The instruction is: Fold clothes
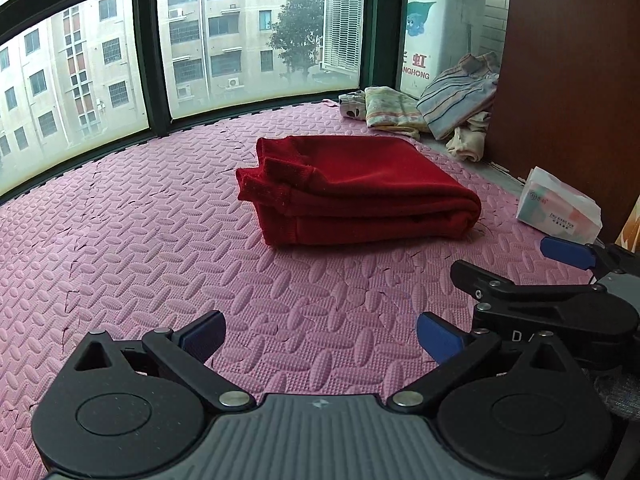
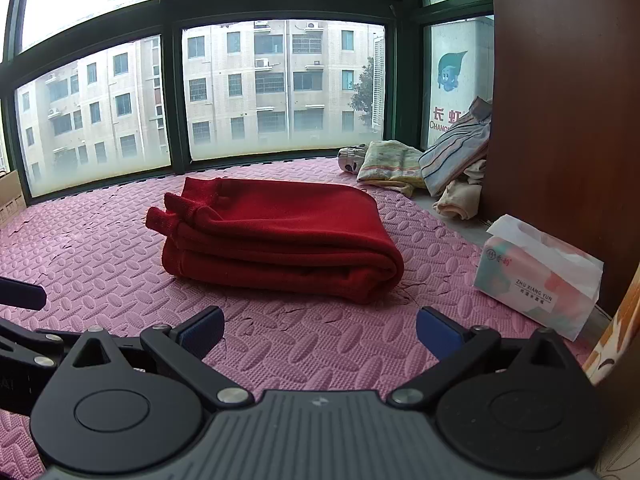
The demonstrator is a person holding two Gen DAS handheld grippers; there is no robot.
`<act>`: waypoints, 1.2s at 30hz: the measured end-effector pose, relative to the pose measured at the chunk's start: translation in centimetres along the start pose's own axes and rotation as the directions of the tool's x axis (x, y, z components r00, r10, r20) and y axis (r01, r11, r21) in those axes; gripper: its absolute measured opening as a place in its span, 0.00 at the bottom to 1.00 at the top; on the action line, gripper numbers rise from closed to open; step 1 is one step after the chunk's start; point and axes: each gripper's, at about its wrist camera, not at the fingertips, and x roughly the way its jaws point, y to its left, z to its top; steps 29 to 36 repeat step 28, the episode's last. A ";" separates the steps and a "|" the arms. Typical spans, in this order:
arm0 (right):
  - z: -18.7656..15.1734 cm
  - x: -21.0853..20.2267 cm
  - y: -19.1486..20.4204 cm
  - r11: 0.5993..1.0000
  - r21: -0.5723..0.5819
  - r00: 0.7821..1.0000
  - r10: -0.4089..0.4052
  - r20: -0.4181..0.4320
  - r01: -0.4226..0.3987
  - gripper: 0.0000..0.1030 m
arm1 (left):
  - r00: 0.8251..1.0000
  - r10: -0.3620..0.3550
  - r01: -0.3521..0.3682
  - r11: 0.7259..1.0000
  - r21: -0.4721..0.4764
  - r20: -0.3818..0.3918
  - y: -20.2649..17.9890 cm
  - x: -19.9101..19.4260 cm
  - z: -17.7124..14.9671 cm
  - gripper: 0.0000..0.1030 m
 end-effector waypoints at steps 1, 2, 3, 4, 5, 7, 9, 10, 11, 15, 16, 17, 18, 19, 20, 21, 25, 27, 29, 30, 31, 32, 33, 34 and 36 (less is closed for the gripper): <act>-0.1 -0.1 0.0 1.000 0.000 1.000 0.000 0.000 0.000 1.00 | 1.000 0.000 0.000 1.000 0.002 -0.002 -0.1 -0.1 -0.1 1.00; -0.2 -0.2 0.0 1.000 0.000 1.000 0.002 -0.001 -0.002 1.00 | 1.000 -0.001 0.001 1.000 0.003 -0.004 -0.1 -0.2 -0.3 1.00; -0.3 -0.4 0.0 1.000 0.000 1.000 0.002 -0.003 -0.002 1.00 | 1.000 -0.001 0.001 1.000 0.005 -0.006 -0.2 -0.3 -0.4 1.00; -0.5 -0.5 0.1 1.000 -0.001 1.000 0.002 -0.004 -0.002 1.00 | 1.000 -0.006 0.006 1.000 0.006 -0.009 -0.3 -0.4 -0.6 1.00; -0.6 -0.6 0.1 1.000 -0.003 1.000 0.001 -0.005 -0.001 1.00 | 1.000 -0.011 0.011 1.000 0.007 -0.011 -0.3 -0.6 -0.8 1.00; -0.9 -0.8 0.2 1.000 0.000 1.000 0.002 -0.008 -0.002 1.00 | 1.000 -0.018 0.018 1.000 0.005 -0.016 -0.4 -0.7 -1.1 1.00; -1.1 -1.0 0.2 1.000 0.003 1.000 0.003 -0.010 -0.003 1.00 | 1.000 -0.023 0.023 1.000 0.002 -0.020 -0.5 -0.9 -1.3 1.00; -1.2 -1.1 0.1 1.000 0.004 1.000 0.003 -0.010 -0.003 1.00 | 0.999 -0.026 0.026 1.000 0.001 -0.023 -0.5 -1.0 -1.4 1.00; -1.3 -1.1 0.1 1.000 0.005 1.000 0.003 -0.010 -0.003 1.00 | 0.999 -0.027 0.027 1.000 0.001 -0.023 -0.6 -1.1 -1.6 1.00; -1.6 -1.4 0.2 1.000 0.001 1.000 0.004 -0.011 -0.004 1.00 | 0.999 -0.028 0.028 1.000 0.005 -0.022 -0.8 -1.5 -2.0 1.00; -1.7 -1.5 0.2 1.000 0.003 1.000 0.005 -0.012 -0.005 1.00 | 0.999 -0.029 0.029 1.000 0.006 -0.021 -0.9 -1.6 -2.1 1.00; -1.7 -1.5 0.2 1.000 0.004 1.000 0.006 -0.012 -0.005 1.00 | 0.999 -0.030 0.030 1.000 0.008 -0.021 -0.9 -1.7 -2.1 1.00; -1.8 -1.6 0.2 1.000 0.004 1.000 0.006 -0.011 -0.005 1.00 | 0.999 -0.031 0.031 0.999 0.010 -0.019 -1.0 -1.8 -2.2 1.00; -1.9 -1.8 0.2 1.000 0.004 1.000 0.006 -0.010 -0.005 1.00 | 0.999 -0.031 0.032 0.999 0.013 -0.019 -1.1 -1.9 -2.3 1.00; -1.9 -1.8 0.2 1.000 0.004 1.000 0.006 -0.009 -0.006 1.00 | 0.999 -0.031 0.031 0.999 0.014 -0.019 -1.1 -1.9 -2.3 1.00; -1.9 -1.9 0.2 1.000 0.005 1.000 0.007 -0.008 -0.007 1.00 | 0.999 -0.031 0.031 0.999 0.014 -0.020 -1.2 -2.0 -2.4 1.00; -1.9 -2.2 0.2 1.000 0.004 1.000 0.004 -0.004 -0.004 1.00 | 0.999 -0.036 0.036 0.999 0.005 -0.020 -1.2 -2.3 -2.6 1.00; -1.9 -2.3 0.1 1.000 0.004 1.000 0.003 -0.001 -0.003 1.00 | 0.999 -0.038 0.038 0.999 0.001 -0.018 -1.2 -2.4 -2.6 1.00; -1.9 -2.3 0.1 1.000 0.004 1.000 0.002 0.000 -0.002 1.00 | 0.999 -0.039 0.039 0.999 0.001 -0.017 -1.2 -2.4 -2.6 1.00; -1.9 -2.3 0.1 1.000 0.004 1.000 0.002 0.000 -0.002 1.00 | 0.999 -0.039 0.039 0.999 0.001 -0.017 -1.2 -2.4 -2.6 1.00; -1.9 -2.3 0.1 1.000 0.004 1.000 0.002 0.000 -0.002 1.00 | 0.999 -0.039 0.039 0.999 0.001 -0.017 -1.2 -2.4 -2.6 1.00; -1.9 -2.3 0.1 1.000 0.004 1.000 0.002 0.000 -0.002 1.00 | 0.999 -0.039 0.039 0.999 0.001 -0.017 -1.2 -2.4 -2.6 1.00; -1.9 -2.3 0.1 1.000 0.004 1.000 0.002 0.000 -0.002 1.00 | 0.999 -0.039 0.039 0.999 0.001 -0.017 -1.2 -2.4 -2.6 1.00; -1.9 -2.3 0.1 1.000 0.004 1.000 0.002 0.000 -0.002 1.00 | 0.999 -0.039 0.039 0.999 0.001 -0.017 -1.2 -2.4 -2.6 1.00; -1.9 -2.3 0.1 1.000 0.004 1.000 0.002 0.000 -0.002 1.00 | 0.999 -0.039 0.039 0.999 0.001 -0.017 -1.2 -2.4 -2.6 1.00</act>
